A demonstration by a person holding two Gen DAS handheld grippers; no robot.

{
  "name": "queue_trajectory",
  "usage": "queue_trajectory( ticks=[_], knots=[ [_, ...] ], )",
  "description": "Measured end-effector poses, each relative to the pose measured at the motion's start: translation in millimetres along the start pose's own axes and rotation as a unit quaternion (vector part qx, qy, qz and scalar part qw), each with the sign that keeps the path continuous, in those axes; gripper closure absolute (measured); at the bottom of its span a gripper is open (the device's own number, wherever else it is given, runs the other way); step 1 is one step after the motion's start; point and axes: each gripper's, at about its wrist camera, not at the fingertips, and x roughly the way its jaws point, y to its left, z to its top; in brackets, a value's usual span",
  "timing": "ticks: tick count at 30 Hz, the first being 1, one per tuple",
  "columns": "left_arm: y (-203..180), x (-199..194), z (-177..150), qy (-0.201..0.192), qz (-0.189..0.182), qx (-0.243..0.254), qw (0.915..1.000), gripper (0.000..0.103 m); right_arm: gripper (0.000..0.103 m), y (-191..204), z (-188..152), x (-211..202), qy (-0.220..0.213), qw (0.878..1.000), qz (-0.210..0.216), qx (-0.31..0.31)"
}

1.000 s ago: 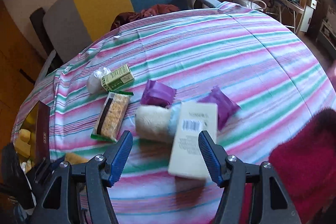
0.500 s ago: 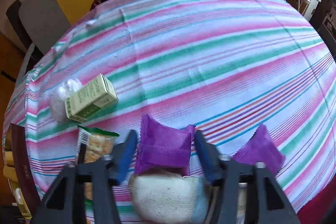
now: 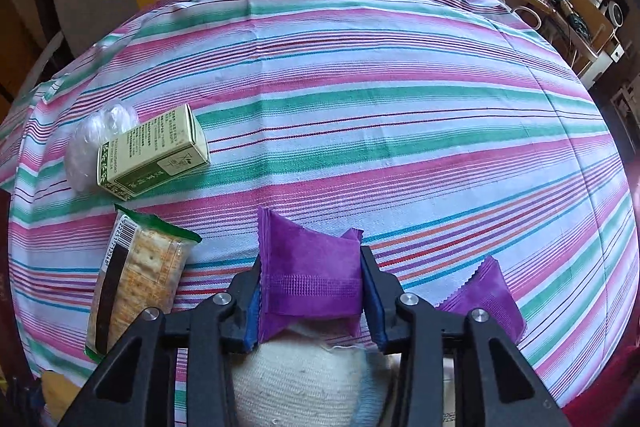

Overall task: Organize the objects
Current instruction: 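Grasp a purple packet with right gripper while left gripper carries the sponge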

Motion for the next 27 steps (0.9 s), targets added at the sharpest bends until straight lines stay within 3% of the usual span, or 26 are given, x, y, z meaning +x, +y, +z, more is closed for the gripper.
queue_trajectory(
  ticks=[12, 27],
  knots=[
    [25.6, -62.9, 10.1, -0.061, 0.06, -0.033, 0.9958, 0.042, 0.064, 7.0, -4.2, -5.1, -0.014, 1.0, -0.017, -0.02],
    [65.1, -99.1, -5.5, -0.079, 0.104, -0.078, 0.9884, 0.042, 0.064, 28.9, -3.1, -24.4, -0.071, 0.996, 0.005, -0.054]
  ],
)
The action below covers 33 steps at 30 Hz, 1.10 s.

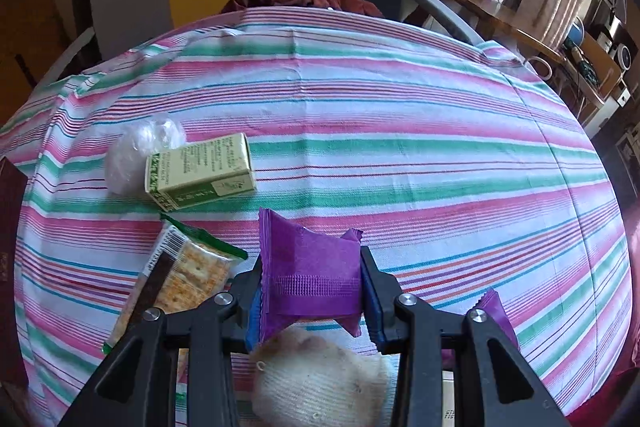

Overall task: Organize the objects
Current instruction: 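Grasp a purple packet with right gripper while left gripper carries the sponge, then lower the yellow sponge into the gold tray and open the left gripper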

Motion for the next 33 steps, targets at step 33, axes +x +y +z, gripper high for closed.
queue_trajectory(
  ticks=[33],
  knots=[
    [248.8, -21.3, -45.5, 0.043, 0.18, -0.2, 0.9622, 0.028, 0.064, 13.7, 1.0, -14.3, -0.041, 0.999, 0.011, -0.021]
  ],
)
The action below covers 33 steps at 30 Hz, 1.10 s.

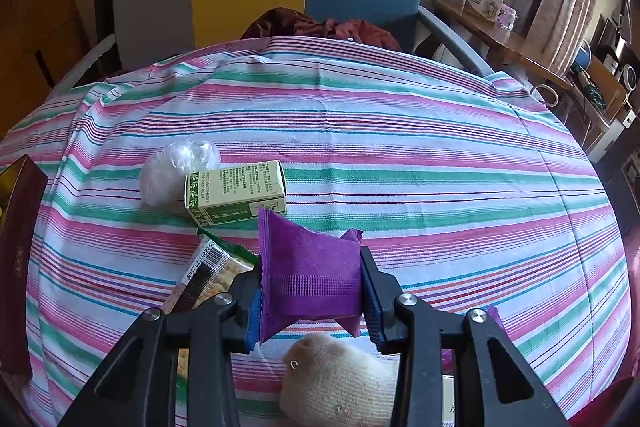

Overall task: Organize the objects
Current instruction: 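Lower the yellow sponge into the gold tray and open the left gripper, then carry the purple packet over the gold tray and release it with right gripper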

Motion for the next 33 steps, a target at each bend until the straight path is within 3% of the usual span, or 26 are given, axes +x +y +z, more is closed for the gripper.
queue_trajectory(
  ticks=[9, 14, 24, 33],
  knots=[
    [10.1, -26.4, -21.1, -0.019, -0.008, -0.005, 0.9998, 0.024, 0.064, 5.3, 0.2, -7.5, -0.008, 1.0, -0.006, 0.001],
    [8.0, -34.7, -26.8, -0.028, -0.015, -0.006, 0.9995, 0.024, 0.064, 34.5, -1.1, -25.7, -0.022, 0.999, 0.015, -0.02],
    [0.5, -50.8, -31.9, -0.05, 0.008, 0.016, 0.9986, 0.024, 0.064, 152.8, -11.3, -67.9, -0.054, 0.986, 0.122, -0.097],
    [4.5, -58.8, -36.8, -0.056, 0.012, 0.013, 0.9982, 0.024, 0.064, 273.6, -41.9, -110.0, -0.058, 0.95, 0.237, -0.195]
  ],
)
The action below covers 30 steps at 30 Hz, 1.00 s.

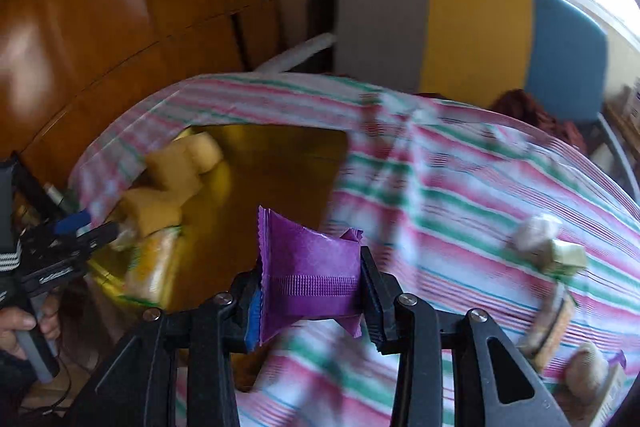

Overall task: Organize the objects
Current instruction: 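Carry the purple packet over the gold tray and release it with right gripper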

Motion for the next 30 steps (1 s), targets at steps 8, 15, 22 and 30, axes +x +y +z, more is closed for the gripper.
queue_trajectory(
  ticks=[8, 15, 22, 30],
  knots=[
    [6.1, -2.5, -0.5, -0.003, 0.004, -0.006, 1.0, 0.024, 0.063, 68.1, -12.5, 52.9, 0.057, 0.996, 0.044, -0.045],
    [10.6, -1.8, -0.2, -0.003, 0.01, -0.013, 0.9999, 0.024, 0.061, 86.7, -21.9, 80.5, 0.091, 0.993, 0.058, -0.045],
    [14.8, -0.1, -0.3, -0.001, 0.016, -0.019, 0.9997, 0.024, 0.056, 94.1, -27.5, 89.1, 0.108, 0.987, 0.115, -0.022],
    [12.1, -4.5, 0.2, -0.008, 0.015, -0.014, 0.9998, 0.024, 0.055, 87.1, -30.2, 70.6, 0.092, 0.988, 0.125, 0.001]
  ],
)
